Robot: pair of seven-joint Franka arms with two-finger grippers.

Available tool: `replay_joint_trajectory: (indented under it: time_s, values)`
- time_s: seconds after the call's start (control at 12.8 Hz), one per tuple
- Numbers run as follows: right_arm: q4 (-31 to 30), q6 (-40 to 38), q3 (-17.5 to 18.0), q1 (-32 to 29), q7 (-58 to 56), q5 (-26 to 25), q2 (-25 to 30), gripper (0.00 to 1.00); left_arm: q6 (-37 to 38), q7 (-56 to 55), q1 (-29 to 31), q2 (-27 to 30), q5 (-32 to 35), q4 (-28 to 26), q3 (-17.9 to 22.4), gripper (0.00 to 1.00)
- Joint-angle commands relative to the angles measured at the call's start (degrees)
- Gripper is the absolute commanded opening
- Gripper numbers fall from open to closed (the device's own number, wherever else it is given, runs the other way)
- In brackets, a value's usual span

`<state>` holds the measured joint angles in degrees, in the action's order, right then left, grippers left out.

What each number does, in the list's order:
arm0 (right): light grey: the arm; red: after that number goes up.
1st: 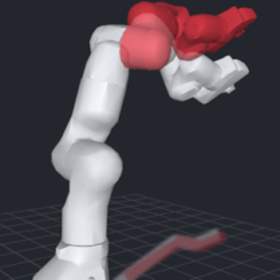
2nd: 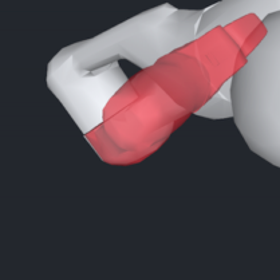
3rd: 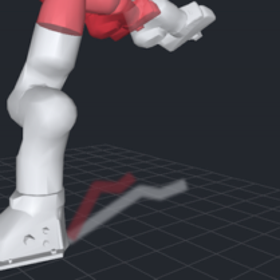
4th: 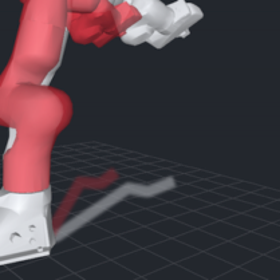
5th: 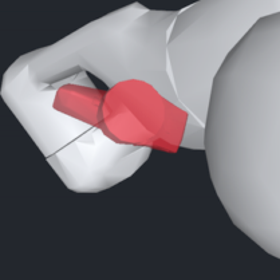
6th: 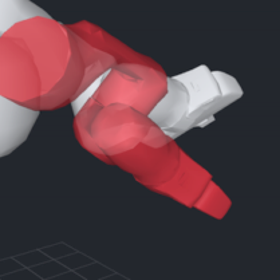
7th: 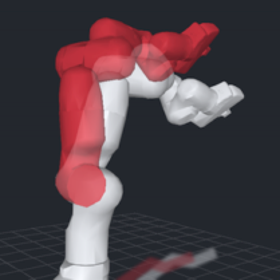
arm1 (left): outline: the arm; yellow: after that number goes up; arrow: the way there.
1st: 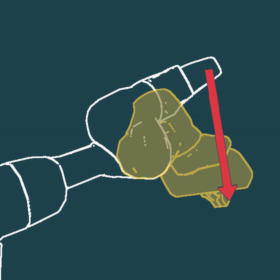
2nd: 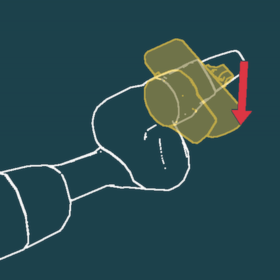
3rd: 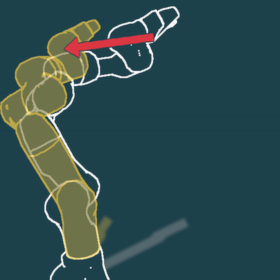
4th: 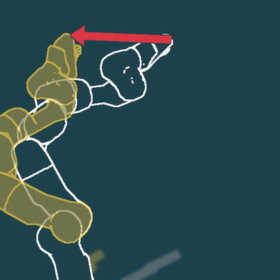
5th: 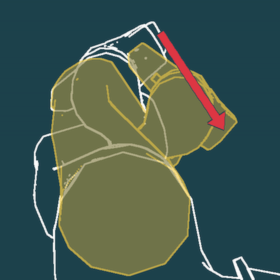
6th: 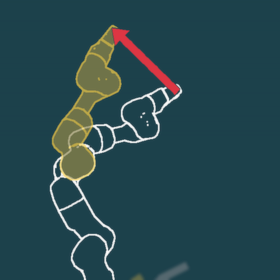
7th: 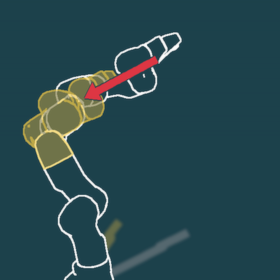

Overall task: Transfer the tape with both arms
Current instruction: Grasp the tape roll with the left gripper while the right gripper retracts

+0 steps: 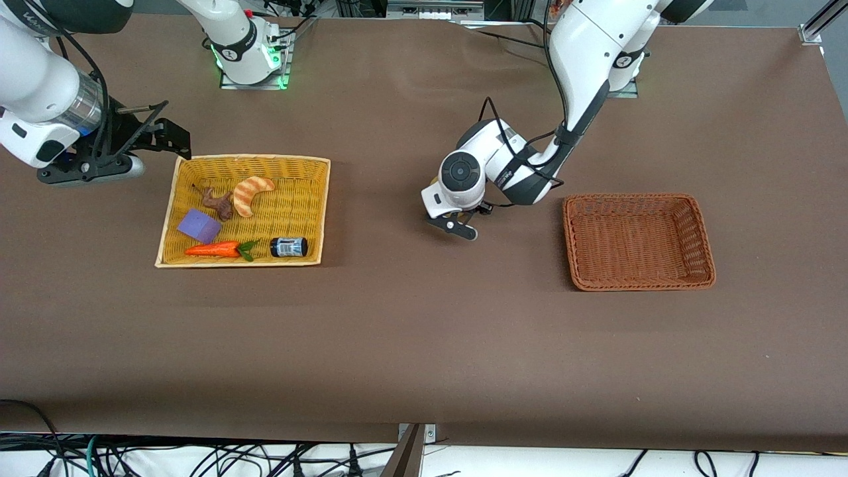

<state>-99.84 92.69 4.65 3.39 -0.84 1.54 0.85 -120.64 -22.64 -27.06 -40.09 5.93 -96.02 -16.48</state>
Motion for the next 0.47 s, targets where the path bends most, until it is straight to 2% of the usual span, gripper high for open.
replay_joint_trajectory:
  time_s: [0.0,0.16,0.39]
  values:
    - [-0.53,-0.58,-0.17,0.13,-1.1,0.22,0.64,1.0,0.66,0.41,-0.27,0.8,1.46,-0.31,0.4,0.0]
    - [-0.53,-0.58,-0.17,0.13,-1.1,0.22,0.64,1.0,3.03,0.14,-0.1,1.94,1.46,0.22,0.4,0.0]
    - [-0.44,-1.02,-0.17,0.13,-1.1,0.22,0.64,1.0,11.28,0.14,1.92,8.34,1.37,0.57,0.66,0.0]
